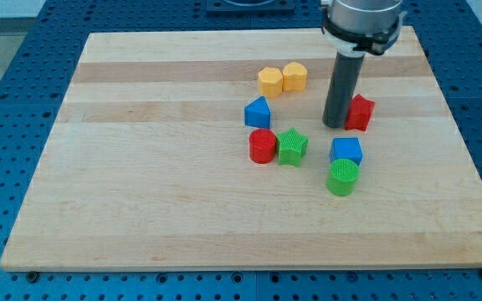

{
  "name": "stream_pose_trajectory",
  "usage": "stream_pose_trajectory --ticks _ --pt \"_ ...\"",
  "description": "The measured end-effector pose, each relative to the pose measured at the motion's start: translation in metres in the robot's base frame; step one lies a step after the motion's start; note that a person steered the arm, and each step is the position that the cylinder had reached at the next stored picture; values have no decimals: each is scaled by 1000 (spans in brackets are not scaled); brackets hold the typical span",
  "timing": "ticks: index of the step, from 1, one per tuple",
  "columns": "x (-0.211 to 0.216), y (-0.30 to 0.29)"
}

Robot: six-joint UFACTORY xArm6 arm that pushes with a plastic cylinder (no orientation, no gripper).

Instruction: Slide the green star into the green circle

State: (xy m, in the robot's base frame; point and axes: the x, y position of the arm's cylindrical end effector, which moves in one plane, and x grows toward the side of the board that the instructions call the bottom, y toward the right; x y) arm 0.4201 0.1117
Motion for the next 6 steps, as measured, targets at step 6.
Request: stream_pose_trajectory --ticks 6 --pt "14 -91"
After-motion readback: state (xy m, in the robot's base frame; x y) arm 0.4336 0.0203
